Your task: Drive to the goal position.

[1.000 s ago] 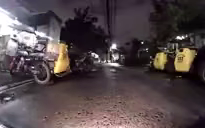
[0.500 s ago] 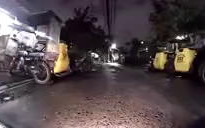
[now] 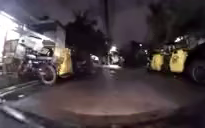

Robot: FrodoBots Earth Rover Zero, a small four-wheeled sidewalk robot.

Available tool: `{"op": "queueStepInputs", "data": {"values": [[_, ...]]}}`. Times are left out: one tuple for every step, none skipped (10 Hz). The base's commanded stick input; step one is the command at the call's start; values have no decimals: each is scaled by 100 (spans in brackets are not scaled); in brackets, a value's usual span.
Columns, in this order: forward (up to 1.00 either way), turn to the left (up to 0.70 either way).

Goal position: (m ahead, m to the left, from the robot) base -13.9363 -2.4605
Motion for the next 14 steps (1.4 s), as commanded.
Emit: {"op": "queueStepInputs", "data": {"values": [[-100,0],[-100,4],[-100,21],[-100,27],[-100,12],[-74,0],[-3,0],[0,0],[0,0],[0,-2],[0,-43],[0,-45],[0,-45],[0,-45]]}}
